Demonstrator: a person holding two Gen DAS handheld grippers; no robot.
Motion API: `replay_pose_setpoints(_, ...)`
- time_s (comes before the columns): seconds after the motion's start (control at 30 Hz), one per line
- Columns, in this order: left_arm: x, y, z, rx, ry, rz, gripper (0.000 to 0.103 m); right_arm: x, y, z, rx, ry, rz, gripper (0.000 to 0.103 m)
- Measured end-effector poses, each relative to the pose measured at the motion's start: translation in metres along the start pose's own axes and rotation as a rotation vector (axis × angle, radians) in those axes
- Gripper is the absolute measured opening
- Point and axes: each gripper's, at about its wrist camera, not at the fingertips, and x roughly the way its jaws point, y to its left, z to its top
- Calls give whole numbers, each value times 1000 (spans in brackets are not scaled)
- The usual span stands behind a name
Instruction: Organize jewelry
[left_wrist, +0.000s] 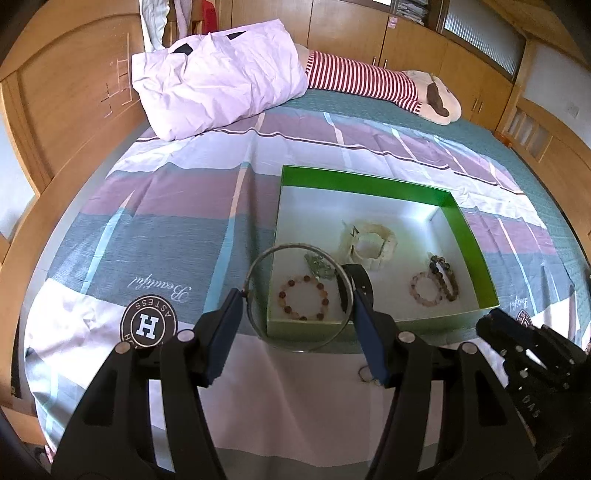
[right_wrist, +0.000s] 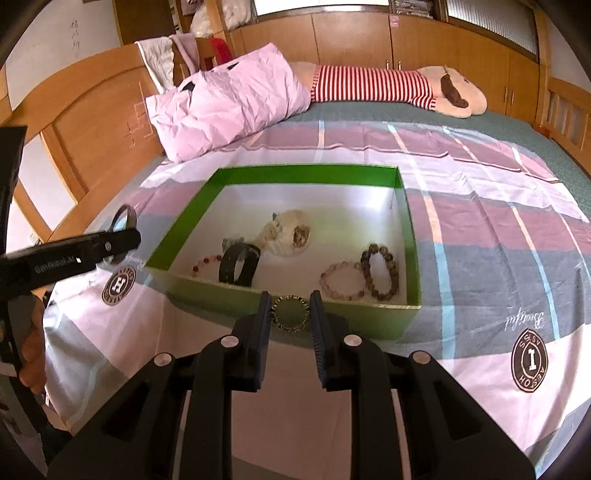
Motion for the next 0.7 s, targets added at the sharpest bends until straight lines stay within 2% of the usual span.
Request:
replay_pose_setpoints(0.17,8,-9,0,14,18,-5,61,13,-6,15,-6,14,1,21)
replay_pose_setpoints(0.23,11,-8,1,0,25,-10,61,16,-6,15,14,57,77,22)
replay_pose_setpoints(0.3,13,-8,0,3,30,-9,61,19,11,6,-51,110,146,22)
replay_pose_setpoints(0.37,12,-9,-1,19,31,0,61,30,40,-14,-191,176,133,21)
replay_pose_setpoints(0.43,11,-10,-2,22,30,1,61,43,54,-29,-248,212,110,21)
replay_pose_setpoints(0.6,8,-6,-2,15,27,-7,61,47,63,-37,-263,227,128,21)
replay_pose_setpoints(0.7,8,-2,-3,11,29,-4,61,46,54,-36,-223,237,147,21)
